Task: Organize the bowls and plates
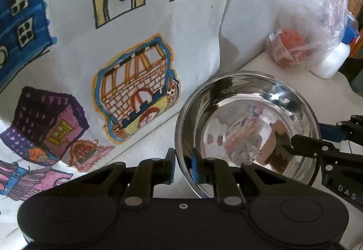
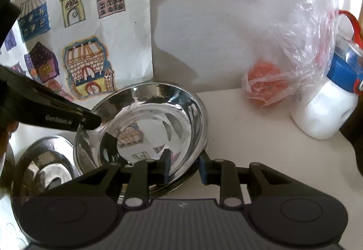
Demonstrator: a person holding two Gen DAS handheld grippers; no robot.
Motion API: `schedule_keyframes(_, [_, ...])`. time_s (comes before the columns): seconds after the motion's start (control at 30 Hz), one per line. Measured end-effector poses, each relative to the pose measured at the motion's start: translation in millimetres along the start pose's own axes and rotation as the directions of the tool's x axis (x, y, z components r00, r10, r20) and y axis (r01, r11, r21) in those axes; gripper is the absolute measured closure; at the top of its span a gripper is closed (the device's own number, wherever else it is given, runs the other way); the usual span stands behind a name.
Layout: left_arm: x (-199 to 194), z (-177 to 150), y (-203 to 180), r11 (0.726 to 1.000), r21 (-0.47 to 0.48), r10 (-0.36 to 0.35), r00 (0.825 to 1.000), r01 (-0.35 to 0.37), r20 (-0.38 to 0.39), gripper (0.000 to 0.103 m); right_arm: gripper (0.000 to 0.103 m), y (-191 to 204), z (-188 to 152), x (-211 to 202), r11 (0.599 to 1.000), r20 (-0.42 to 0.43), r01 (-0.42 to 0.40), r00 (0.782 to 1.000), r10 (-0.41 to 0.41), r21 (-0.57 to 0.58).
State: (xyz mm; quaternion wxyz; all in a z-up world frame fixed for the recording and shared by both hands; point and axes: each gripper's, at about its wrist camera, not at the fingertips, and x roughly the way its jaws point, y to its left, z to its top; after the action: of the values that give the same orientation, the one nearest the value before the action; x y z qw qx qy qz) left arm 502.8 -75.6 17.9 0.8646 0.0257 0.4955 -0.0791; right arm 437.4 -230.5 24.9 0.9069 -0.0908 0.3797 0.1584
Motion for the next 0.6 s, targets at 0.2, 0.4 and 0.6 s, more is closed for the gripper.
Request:
schedule_keyframes(0.2, [-11, -5, 7, 1.0, 0.004, -0.004, 1.0, 0.004, 0.014, 0.085, 0.056, 0, -6, 3, 0.999, 0.001, 0.027, 1.0, -0.027, -0.038])
schedule_keyframes(0.4, [-26, -10, 7, 1.0, 0.028, 0.009, 0.998, -0.011, 0.054, 0.068, 0.032, -7, -10, -11, 0.999, 0.027, 0.037, 0.999, -0.037, -0.014])
schedule_keyframes(0.6, [-53, -18, 9, 0.999, 0.047, 0.008, 0.993, -0.013, 0.114, 0.041, 0.013, -7, -14, -50, 0.998, 0.103, 0.039, 0.994, -0.043, 0.04])
